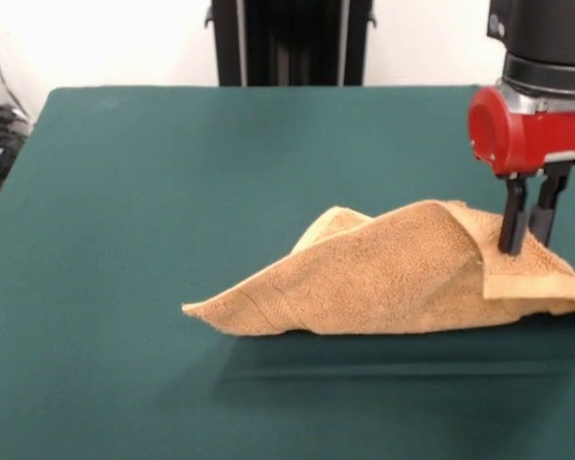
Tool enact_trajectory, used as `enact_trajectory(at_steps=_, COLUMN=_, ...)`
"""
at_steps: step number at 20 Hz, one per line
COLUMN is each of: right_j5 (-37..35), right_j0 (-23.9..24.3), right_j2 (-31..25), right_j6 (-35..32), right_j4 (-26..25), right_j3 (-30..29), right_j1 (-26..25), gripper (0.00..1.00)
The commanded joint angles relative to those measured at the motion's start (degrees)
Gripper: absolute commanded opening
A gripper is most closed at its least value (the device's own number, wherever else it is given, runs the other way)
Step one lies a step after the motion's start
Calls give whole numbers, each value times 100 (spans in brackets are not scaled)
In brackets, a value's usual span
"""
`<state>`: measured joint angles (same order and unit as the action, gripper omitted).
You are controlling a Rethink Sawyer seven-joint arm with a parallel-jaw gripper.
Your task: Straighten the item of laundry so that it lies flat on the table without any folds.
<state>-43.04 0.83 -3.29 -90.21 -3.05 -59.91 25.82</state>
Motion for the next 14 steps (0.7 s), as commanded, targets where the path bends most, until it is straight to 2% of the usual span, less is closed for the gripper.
enact_trajectory(at_steps=1, right_j5=-196, right_j0=-166, right_j2=-212, right_j6=-511, right_j4=-145, right_j3=-281, right_j1=-260, gripper=0)
enact_trajectory(at_steps=5, right_j5=-29, right_j0=-165, right_j2=-255, right_j6=-537, right_j4=-160, right_j3=-120, right_j1=-491, gripper=0)
enact_trajectory(at_steps=14, right_j5=215, right_j0=-157, right_j2=-259, right_j6=-600, right_j4=-198, right_j3=-171, right_j1=-579, gripper=0)
